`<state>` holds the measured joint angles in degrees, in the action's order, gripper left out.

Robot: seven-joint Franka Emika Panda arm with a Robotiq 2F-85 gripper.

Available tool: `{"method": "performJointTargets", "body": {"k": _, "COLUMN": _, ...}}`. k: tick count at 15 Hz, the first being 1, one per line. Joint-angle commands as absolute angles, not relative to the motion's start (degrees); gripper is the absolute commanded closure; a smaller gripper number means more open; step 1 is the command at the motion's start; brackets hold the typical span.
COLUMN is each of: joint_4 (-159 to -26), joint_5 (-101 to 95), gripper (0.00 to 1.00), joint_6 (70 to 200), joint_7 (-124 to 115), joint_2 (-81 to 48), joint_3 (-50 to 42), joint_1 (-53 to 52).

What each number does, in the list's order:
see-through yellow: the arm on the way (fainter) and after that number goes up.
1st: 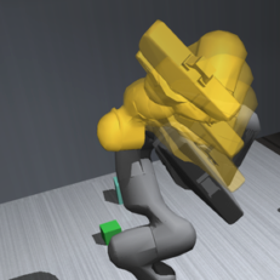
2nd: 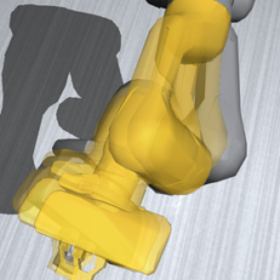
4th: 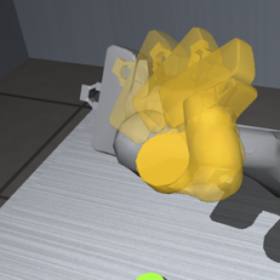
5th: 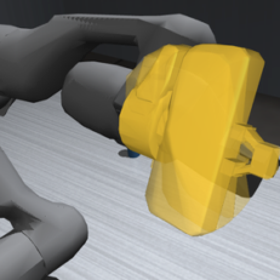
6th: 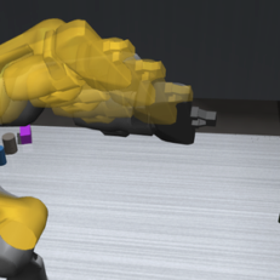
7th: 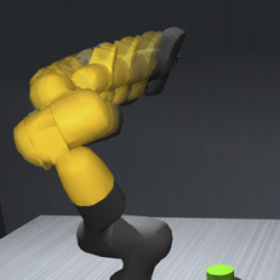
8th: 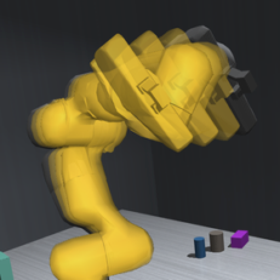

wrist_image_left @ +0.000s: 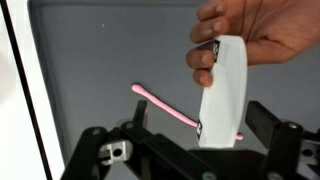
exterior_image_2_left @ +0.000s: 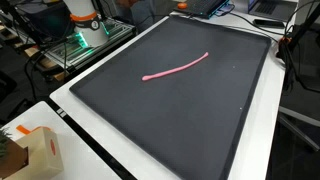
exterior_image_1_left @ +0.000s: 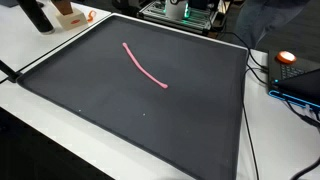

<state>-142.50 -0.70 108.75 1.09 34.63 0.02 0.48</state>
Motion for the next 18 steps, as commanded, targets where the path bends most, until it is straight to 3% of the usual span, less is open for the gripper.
{"method": "performJointTargets", "body": {"k": 1, "joint_4": -142.38, "joint_5": -0.76, "gripper": 0.0, "joint_6": 108.61, "joint_7": 1.0, "joint_2": 34.6, "joint_3": -0.1, "joint_1": 0.32}}
{"method": "performJointTargets", "body": {"k": 11, "joint_4": -142.37, "joint_5": -1.16, "gripper": 0.0, "joint_6": 108.62, "joint_7": 0.79, "joint_2": 34.56, "joint_3": 0.06, "joint_1": 0.48}}
{"method": "performJointTargets", "body": {"k": 12, "joint_4": -142.39, "joint_5": -1.49, "gripper": 0.25, "joint_6": 108.63, "joint_7": 0.74, "joint_2": 34.56, "joint_3": 0.15, "joint_1": 0.57}}
{"method": "performJointTargets", "body": {"k": 13, "joint_4": -142.41, "joint_5": -2.0, "gripper": 0.27, "joint_6": 108.61, "joint_7": 0.8, "joint_2": 34.56, "joint_3": 0.27, "joint_1": 0.65}}
{"method": "performJointTargets", "body": {"k": 18, "joint_4": -142.46, "joint_5": -2.36, "gripper": 0.66, "joint_6": 108.75, "joint_7": 1.0, "joint_2": 34.62, "joint_3": 0.19, "joint_1": 0.52}}
